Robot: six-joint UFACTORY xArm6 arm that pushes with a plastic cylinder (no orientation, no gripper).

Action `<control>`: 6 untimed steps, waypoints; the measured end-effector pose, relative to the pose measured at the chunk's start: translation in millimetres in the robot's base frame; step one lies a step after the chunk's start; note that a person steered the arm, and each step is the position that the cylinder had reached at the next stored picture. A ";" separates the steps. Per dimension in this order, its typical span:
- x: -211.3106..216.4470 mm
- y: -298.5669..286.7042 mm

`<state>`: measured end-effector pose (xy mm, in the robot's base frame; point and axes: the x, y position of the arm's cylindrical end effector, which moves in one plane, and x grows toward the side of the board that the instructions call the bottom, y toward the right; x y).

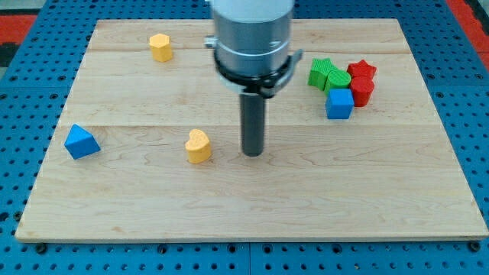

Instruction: Slide the arm to the bottom left of the blue cube

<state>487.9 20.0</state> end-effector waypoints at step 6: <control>-2.8 28.3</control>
